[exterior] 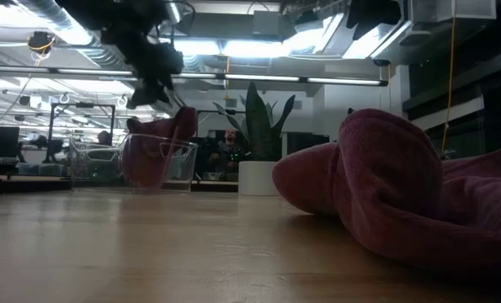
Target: Pick & Place hat
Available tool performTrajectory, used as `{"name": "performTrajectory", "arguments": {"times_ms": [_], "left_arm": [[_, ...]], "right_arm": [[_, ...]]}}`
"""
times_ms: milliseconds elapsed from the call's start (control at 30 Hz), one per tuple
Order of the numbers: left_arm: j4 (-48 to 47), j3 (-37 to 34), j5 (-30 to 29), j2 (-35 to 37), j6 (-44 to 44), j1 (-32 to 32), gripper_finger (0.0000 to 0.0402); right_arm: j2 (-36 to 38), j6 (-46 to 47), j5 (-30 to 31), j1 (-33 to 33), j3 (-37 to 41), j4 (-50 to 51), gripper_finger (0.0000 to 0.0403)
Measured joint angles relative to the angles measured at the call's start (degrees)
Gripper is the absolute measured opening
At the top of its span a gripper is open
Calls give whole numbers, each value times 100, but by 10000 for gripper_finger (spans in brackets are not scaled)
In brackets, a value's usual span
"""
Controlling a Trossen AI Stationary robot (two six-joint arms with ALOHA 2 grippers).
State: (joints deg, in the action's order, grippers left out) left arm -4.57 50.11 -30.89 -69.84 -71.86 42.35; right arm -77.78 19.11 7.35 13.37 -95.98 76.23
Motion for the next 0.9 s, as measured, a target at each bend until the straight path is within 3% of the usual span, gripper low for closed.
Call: {"name": "performTrajectory", "arguments": {"times_ms": [267, 500, 767, 900], "left_arm": [[-175, 0, 79, 722, 580, -847, 194], [-171, 0, 699, 1179, 1079, -2058, 194], [-172, 0, 397, 1108, 2327, -3487, 193], [-169, 0, -15, 1038, 2956, -4102, 190]], "right_arm": [[0, -5, 1, -29, 0, 0, 200], [-6, -144, 8, -392, 0, 0, 200], [-57, 264, 34, -943, 4, 46, 200], [-63, 422, 510, -1402, 94, 256, 200]]}}
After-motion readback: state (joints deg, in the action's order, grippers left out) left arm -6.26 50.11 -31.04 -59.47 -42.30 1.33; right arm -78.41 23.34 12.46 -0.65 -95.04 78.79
